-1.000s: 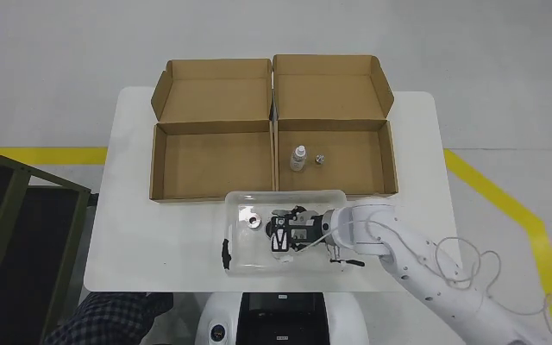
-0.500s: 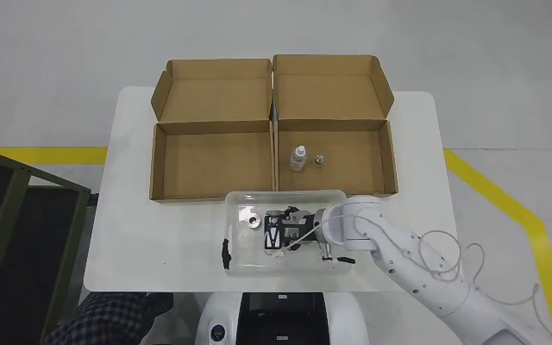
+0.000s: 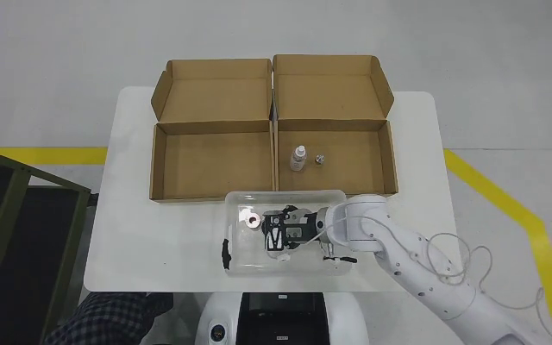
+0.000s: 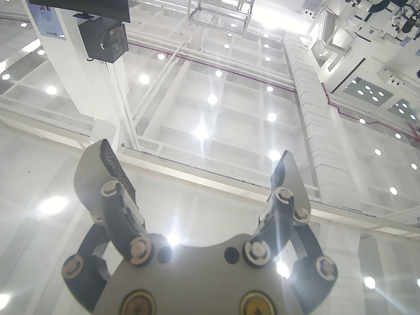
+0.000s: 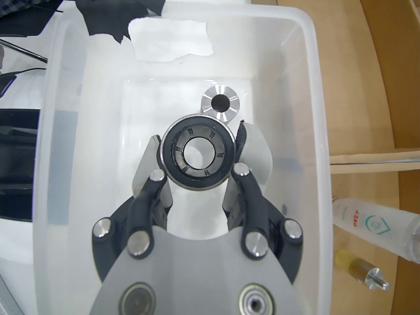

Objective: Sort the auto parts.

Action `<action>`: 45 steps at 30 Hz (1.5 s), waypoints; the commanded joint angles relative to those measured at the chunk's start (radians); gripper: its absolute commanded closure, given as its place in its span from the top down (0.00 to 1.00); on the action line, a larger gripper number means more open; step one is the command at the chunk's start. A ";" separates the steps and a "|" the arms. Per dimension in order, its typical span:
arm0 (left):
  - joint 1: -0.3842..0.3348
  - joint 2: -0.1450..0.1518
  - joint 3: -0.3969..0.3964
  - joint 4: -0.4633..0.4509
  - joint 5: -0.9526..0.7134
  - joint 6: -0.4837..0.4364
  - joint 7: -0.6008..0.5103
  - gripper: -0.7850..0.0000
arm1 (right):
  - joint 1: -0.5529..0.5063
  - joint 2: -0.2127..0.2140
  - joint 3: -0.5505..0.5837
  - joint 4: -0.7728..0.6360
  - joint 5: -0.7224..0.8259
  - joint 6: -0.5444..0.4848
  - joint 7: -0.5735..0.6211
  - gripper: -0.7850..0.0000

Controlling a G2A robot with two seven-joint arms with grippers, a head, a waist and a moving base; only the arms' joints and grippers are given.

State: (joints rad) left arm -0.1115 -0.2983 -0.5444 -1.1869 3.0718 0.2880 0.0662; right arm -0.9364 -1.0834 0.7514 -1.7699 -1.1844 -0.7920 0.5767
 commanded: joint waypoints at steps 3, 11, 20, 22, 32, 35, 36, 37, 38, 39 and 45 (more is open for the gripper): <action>0.000 0.000 0.000 0.000 0.000 0.000 0.000 1.00 | -0.018 0.009 0.028 -0.036 0.017 -0.007 0.017 0.00; 0.000 0.000 0.000 0.000 0.000 0.000 0.000 1.00 | -0.054 0.026 0.098 -0.113 0.091 -0.008 0.039 0.00; 0.000 0.000 0.000 0.000 0.000 0.000 0.000 1.00 | -0.070 0.042 0.182 -0.206 0.116 -0.007 0.021 0.00; 0.000 0.000 0.000 0.000 0.000 0.000 0.000 1.00 | -0.070 0.045 0.208 -0.222 0.121 0.000 0.008 0.00; 0.000 0.000 0.000 0.000 0.000 0.000 0.000 1.00 | -0.030 0.051 0.289 -0.267 0.163 -0.003 -0.035 0.00; 0.000 0.000 0.000 0.000 0.000 0.000 0.000 1.00 | -0.005 0.050 0.299 -0.270 0.181 0.000 -0.049 0.00; 0.000 0.000 0.000 0.000 0.000 0.000 0.000 1.00 | 0.004 0.049 0.302 -0.271 0.187 0.001 -0.055 0.00; 0.000 0.000 0.000 0.000 0.000 0.000 0.000 1.00 | 0.014 0.048 0.306 -0.273 0.194 0.007 -0.067 0.00; 0.000 0.000 0.000 0.000 0.000 0.000 0.000 1.00 | 0.022 0.046 0.308 -0.274 0.198 0.010 -0.075 0.00; 0.000 0.000 0.000 0.000 0.000 0.000 0.000 1.00 | 0.030 0.045 0.308 -0.275 0.202 0.013 -0.082 0.00; 0.000 0.000 0.000 0.000 0.000 0.000 0.000 1.00 | 0.073 0.040 0.313 -0.286 0.209 0.031 -0.103 0.00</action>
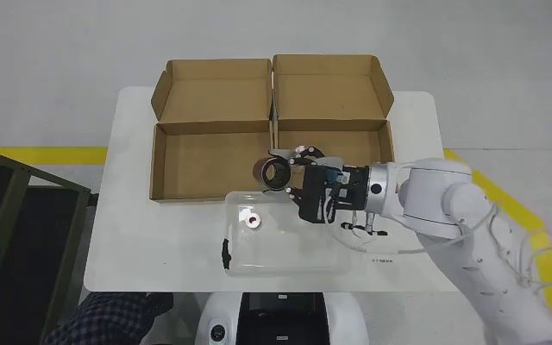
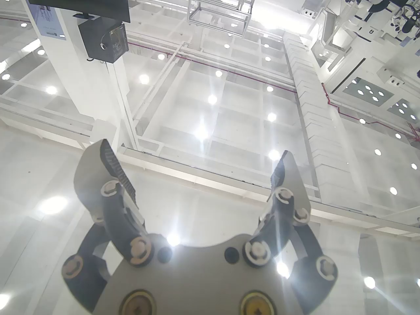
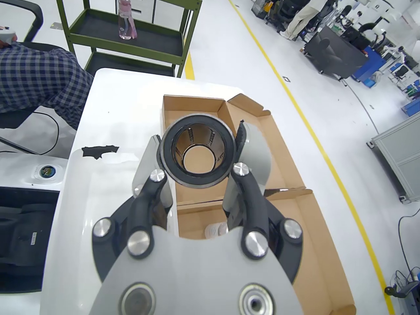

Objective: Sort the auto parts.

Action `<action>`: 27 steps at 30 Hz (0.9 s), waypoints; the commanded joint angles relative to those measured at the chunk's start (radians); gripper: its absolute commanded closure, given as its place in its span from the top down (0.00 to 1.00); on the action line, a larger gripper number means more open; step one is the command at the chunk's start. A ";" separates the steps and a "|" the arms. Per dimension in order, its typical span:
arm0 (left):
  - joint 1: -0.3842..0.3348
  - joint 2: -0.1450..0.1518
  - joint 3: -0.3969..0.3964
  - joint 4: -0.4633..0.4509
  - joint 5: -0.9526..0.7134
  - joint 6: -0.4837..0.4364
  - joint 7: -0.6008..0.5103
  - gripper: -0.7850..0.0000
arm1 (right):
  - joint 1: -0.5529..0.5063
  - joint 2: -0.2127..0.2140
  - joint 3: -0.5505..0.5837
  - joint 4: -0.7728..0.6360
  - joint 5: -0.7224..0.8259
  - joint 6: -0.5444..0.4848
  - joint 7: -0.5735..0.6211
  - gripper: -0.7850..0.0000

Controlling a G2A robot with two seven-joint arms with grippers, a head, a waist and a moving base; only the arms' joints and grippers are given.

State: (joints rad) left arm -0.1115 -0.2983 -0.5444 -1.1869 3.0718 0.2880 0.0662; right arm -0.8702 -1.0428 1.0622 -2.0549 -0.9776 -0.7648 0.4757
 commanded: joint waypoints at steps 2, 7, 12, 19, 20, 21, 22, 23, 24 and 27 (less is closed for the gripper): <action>0.000 0.000 0.000 0.000 0.000 0.000 0.000 1.00 | 0.021 -0.002 0.012 -0.002 0.008 0.016 -0.009 0.00; 0.000 0.000 0.000 0.000 0.000 0.000 0.000 1.00 | 0.049 -0.004 0.029 -0.004 0.018 0.030 -0.018 0.00; 0.000 0.000 0.000 0.000 0.000 0.000 0.000 1.00 | 0.070 -0.006 0.028 -0.008 0.025 0.034 -0.014 0.00; 0.000 0.000 0.000 0.000 0.000 0.000 0.000 1.00 | 0.085 -0.007 0.027 -0.006 0.029 0.038 -0.013 0.00; 0.000 0.000 0.000 0.000 0.000 0.000 0.000 1.00 | 0.086 -0.007 0.029 -0.007 0.029 0.037 -0.013 0.00; 0.000 0.000 0.000 0.000 0.000 0.000 0.000 1.00 | 0.086 -0.007 0.030 -0.007 0.029 0.038 -0.013 0.00; 0.000 0.000 0.000 0.000 0.000 0.000 0.000 1.00 | 0.085 -0.007 0.032 -0.009 0.028 0.038 -0.013 0.00; 0.000 0.000 0.000 0.000 0.000 0.000 0.000 1.00 | 0.085 -0.007 0.033 -0.010 0.028 0.038 -0.013 0.00; 0.000 0.000 0.000 0.000 0.000 0.000 0.000 1.00 | 0.084 -0.007 0.034 -0.011 0.029 0.038 -0.015 0.00; 0.000 0.000 0.000 0.000 0.000 0.000 0.000 1.00 | 0.082 -0.006 0.035 -0.013 0.026 0.036 -0.017 0.00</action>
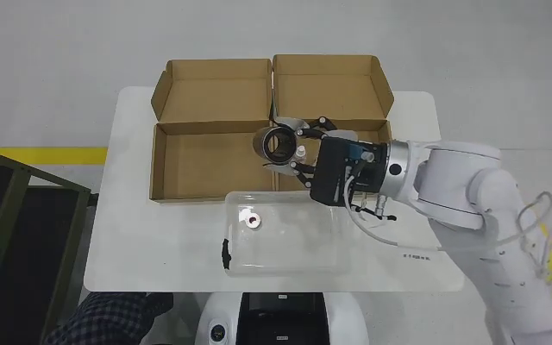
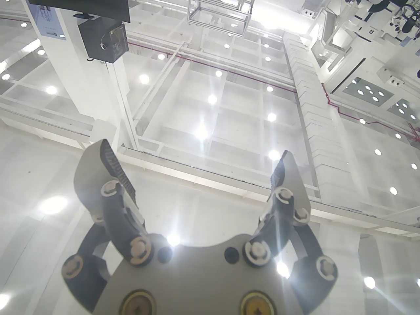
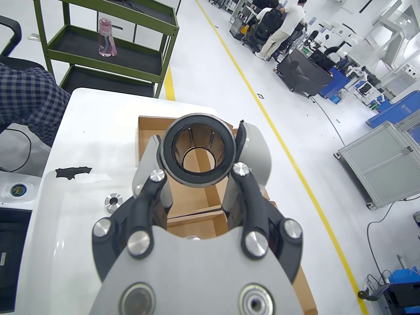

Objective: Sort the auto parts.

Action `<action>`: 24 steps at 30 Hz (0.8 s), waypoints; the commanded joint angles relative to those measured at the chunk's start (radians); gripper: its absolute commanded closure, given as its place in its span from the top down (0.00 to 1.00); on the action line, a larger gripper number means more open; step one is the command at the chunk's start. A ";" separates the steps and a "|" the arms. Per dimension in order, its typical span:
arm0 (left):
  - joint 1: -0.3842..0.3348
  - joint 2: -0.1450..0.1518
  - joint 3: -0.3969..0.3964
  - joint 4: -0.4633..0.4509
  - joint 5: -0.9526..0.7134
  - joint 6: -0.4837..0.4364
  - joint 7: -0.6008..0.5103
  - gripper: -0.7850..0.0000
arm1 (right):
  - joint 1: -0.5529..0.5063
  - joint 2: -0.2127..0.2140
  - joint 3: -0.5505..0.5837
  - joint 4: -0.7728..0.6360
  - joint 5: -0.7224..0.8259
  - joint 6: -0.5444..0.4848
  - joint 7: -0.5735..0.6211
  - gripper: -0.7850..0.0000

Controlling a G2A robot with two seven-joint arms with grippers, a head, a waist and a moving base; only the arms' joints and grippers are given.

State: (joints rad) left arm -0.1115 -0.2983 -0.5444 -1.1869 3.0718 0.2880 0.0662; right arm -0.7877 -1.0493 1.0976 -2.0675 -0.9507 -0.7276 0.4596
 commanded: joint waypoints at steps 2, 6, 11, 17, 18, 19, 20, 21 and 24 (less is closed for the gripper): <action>0.000 0.000 0.000 0.000 0.000 0.000 0.000 1.00 | -0.002 0.000 -0.001 0.000 -0.004 -0.002 -0.003 0.00; 0.000 0.000 0.000 0.000 0.000 0.000 0.000 1.00 | -0.007 -0.001 -0.006 0.005 -0.011 -0.004 -0.012 0.00; 0.000 0.000 0.000 0.000 0.000 0.000 0.000 1.00 | -0.008 -0.004 -0.034 0.024 -0.023 -0.015 -0.021 0.00; 0.000 0.000 0.000 0.000 0.000 0.000 0.000 1.00 | 0.006 -0.016 -0.100 0.080 -0.029 -0.021 -0.037 0.00; 0.000 0.000 0.000 0.000 0.000 0.000 0.000 1.00 | 0.010 -0.019 -0.111 0.091 -0.028 -0.018 -0.041 0.00; 0.000 0.000 0.000 0.000 0.000 0.000 0.000 1.00 | 0.015 -0.021 -0.122 0.104 -0.031 -0.017 -0.043 0.00; 0.000 0.000 0.000 0.000 0.000 0.000 0.000 1.00 | 0.021 -0.024 -0.135 0.118 -0.031 -0.017 -0.045 0.00; 0.000 0.000 0.000 0.000 0.000 0.000 0.000 1.00 | 0.028 -0.028 -0.147 0.133 -0.032 -0.015 -0.045 0.00; 0.000 0.000 0.000 0.000 0.000 0.000 0.000 1.00 | 0.058 -0.040 -0.191 0.189 -0.029 -0.008 -0.041 0.00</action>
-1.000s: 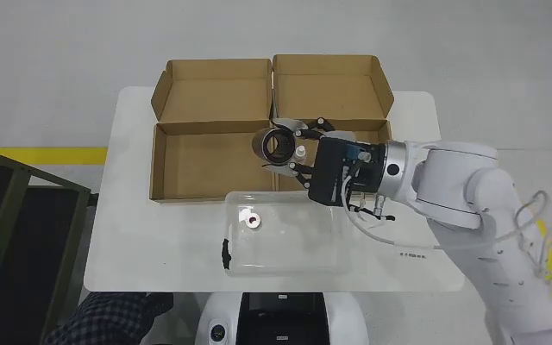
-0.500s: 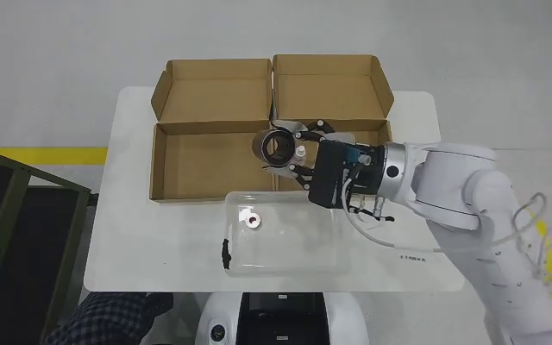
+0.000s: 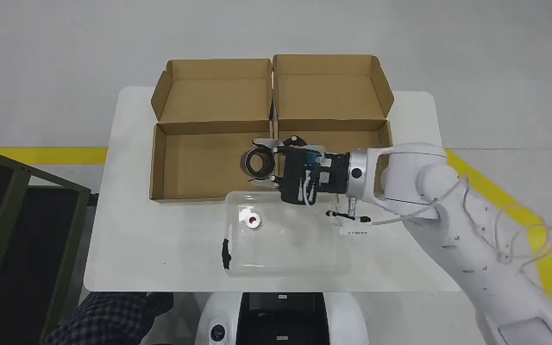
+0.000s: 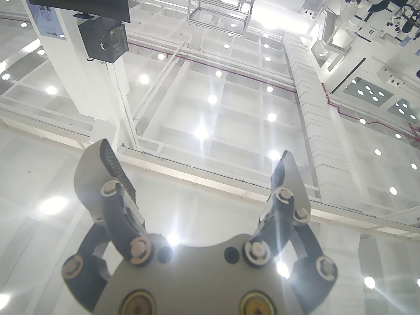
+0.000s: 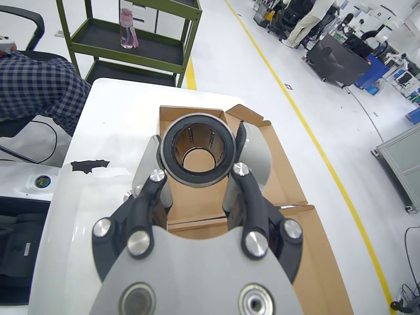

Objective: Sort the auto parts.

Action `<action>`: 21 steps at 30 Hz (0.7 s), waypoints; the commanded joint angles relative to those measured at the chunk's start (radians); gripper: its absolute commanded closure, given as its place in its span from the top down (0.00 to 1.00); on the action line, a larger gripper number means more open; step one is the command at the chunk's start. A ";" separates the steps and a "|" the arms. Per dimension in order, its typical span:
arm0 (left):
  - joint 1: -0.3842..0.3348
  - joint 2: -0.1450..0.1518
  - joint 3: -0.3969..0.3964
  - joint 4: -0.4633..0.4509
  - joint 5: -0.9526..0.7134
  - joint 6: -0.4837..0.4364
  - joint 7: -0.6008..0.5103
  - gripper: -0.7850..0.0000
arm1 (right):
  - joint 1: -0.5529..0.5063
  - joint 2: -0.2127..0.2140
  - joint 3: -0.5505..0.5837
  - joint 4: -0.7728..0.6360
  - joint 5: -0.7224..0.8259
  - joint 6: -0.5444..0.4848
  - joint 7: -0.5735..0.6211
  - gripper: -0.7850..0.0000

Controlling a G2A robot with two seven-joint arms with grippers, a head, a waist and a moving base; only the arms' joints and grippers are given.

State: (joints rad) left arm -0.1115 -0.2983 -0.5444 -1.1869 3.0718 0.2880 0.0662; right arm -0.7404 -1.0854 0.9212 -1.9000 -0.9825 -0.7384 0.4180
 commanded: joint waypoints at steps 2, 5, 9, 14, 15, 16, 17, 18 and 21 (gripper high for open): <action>0.000 0.000 0.000 0.000 0.000 0.000 0.000 1.00 | 0.032 -0.014 -0.044 0.069 0.012 0.011 0.001 0.00; 0.000 0.000 0.000 0.000 0.000 0.000 0.000 1.00 | 0.057 -0.029 -0.083 0.141 0.034 0.021 -0.004 0.00; 0.000 0.000 0.000 0.000 0.000 0.000 0.000 1.00 | 0.087 -0.048 -0.130 0.228 0.044 0.038 -0.002 0.00; 0.000 0.000 0.000 0.000 0.000 0.000 0.000 1.00 | 0.127 -0.076 -0.188 0.343 0.054 0.062 0.013 0.00; 0.000 0.000 0.000 0.000 0.000 0.000 0.000 1.00 | 0.134 -0.082 -0.201 0.364 0.060 0.065 0.011 0.00; 0.000 0.000 0.000 0.000 0.000 0.000 0.000 1.00 | 0.140 -0.089 -0.212 0.384 0.065 0.067 0.010 0.00; 0.000 0.000 0.000 0.000 0.000 0.000 0.000 1.00 | 0.147 -0.094 -0.222 0.402 0.065 0.070 0.014 0.00; 0.000 0.000 0.000 0.000 0.000 0.000 0.000 1.00 | 0.152 -0.100 -0.232 0.416 0.066 0.075 0.015 0.00; 0.000 0.000 0.000 0.000 0.000 0.000 0.000 1.00 | 0.166 -0.114 -0.253 0.451 0.063 0.088 0.023 0.00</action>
State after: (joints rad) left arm -0.1115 -0.2983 -0.5444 -1.1869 3.0718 0.2880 0.0662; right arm -0.5783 -1.1952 0.6737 -1.4590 -0.9173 -0.6559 0.4375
